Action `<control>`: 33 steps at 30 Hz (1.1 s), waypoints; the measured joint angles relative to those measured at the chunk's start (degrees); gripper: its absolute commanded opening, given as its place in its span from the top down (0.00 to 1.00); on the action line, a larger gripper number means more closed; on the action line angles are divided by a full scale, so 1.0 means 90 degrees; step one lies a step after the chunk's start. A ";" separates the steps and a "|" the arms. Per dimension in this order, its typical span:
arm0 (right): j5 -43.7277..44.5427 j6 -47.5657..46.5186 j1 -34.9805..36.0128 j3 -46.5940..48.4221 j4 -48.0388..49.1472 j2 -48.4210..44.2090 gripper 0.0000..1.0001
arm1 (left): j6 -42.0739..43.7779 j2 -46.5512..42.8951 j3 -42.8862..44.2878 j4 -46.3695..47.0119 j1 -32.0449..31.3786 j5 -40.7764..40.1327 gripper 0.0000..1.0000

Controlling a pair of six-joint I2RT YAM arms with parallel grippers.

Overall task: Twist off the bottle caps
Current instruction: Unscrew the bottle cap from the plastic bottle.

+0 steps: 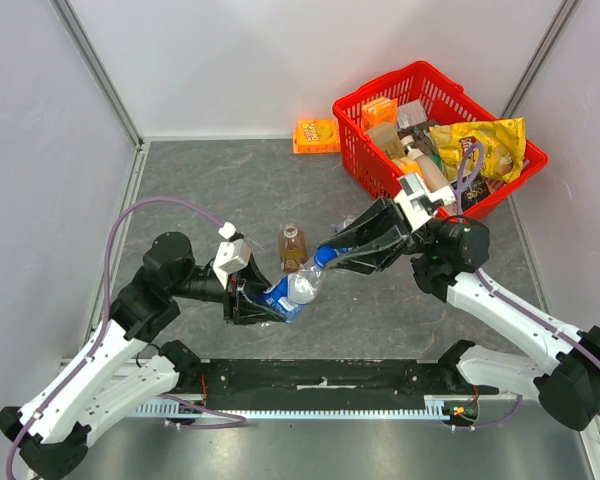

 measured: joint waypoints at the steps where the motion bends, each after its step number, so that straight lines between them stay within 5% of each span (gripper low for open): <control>1: -0.0058 0.0056 0.0000 -0.0019 0.0131 -0.0032 1.00 | -0.0080 0.0051 0.0007 0.0104 -0.0002 0.0175 0.98; 13: -0.0284 0.0600 0.0073 -0.0165 0.1022 -0.0141 0.98 | -0.0627 0.0313 0.0027 0.0699 -0.0002 0.1163 0.98; 20: -0.0221 0.0537 0.0083 -0.0175 0.1044 -0.0148 0.58 | -0.0636 0.0311 0.0027 0.0687 -0.0002 0.1154 0.98; 26: -0.0061 0.0194 0.0090 -0.0177 0.0695 -0.0308 0.09 | -0.0415 0.0272 0.0027 0.0578 0.0000 0.0913 0.98; 33: 0.0561 -0.0617 0.0090 -0.0129 -0.0542 -0.0760 0.02 | -0.0068 0.0257 0.0024 0.0255 0.0000 0.0481 0.98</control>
